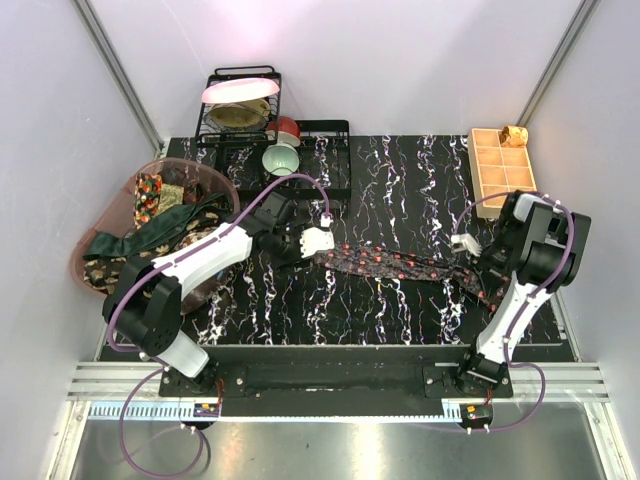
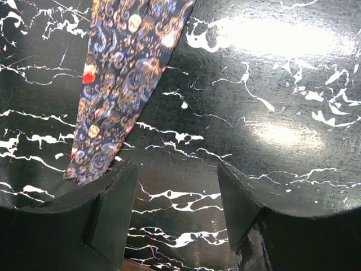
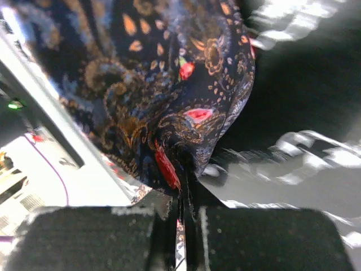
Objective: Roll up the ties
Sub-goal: Flatten out the tie at the center of the board.
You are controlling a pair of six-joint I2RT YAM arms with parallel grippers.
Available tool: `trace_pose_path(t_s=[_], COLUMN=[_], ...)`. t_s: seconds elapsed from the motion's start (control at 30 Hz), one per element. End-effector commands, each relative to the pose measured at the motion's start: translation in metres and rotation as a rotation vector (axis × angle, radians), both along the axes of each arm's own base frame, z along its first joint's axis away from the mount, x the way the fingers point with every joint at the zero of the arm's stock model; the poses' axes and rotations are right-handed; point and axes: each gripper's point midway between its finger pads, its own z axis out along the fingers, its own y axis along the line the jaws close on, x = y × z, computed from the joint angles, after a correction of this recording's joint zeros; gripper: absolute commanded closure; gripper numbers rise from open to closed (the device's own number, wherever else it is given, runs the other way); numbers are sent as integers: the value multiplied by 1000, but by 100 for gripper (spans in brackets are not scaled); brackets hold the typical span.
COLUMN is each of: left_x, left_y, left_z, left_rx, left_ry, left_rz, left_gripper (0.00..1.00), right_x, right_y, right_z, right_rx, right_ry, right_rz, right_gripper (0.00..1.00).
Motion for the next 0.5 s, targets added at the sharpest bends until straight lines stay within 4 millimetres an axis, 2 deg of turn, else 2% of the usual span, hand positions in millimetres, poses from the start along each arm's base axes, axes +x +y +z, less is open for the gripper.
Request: trace_pose_path(t_s=[0.0,0.07,0.1,0.17,0.2,0.27,0.33,0.47], left_x=[-1,-1,-1,0,0,1,1,-1], left_y=[-5,-6,-6,-7,-7,-7,-6,-5], left_z=[2,-1,-1,-1,-1,-2,-1,-1], left_rx=[-37,-36,-37,-38,-39,-37,-37,-43], left_ry=[-5,3,3,3,0,2,3,15], left_rz=[-15,-12,-10,-11,-15,-16,-11,-11], left_gripper=[38,38,37,37,37,37,37,38], right_x=[-25,-17,-9,-5,2,9,25,55], right_y=[1,0,-1,-3,-5,-10,-18,-37], right_z=[36,28,26,19,17,10,8,16], right_rx=[85,92,86,85,70,54,33,-11], right_ry=[197,209,196,215,207,217,178,67], right_rz=[46,19,0,-6,-17,-37,-61,-76], right_gripper=[100,98,92,83,71,64,58,53])
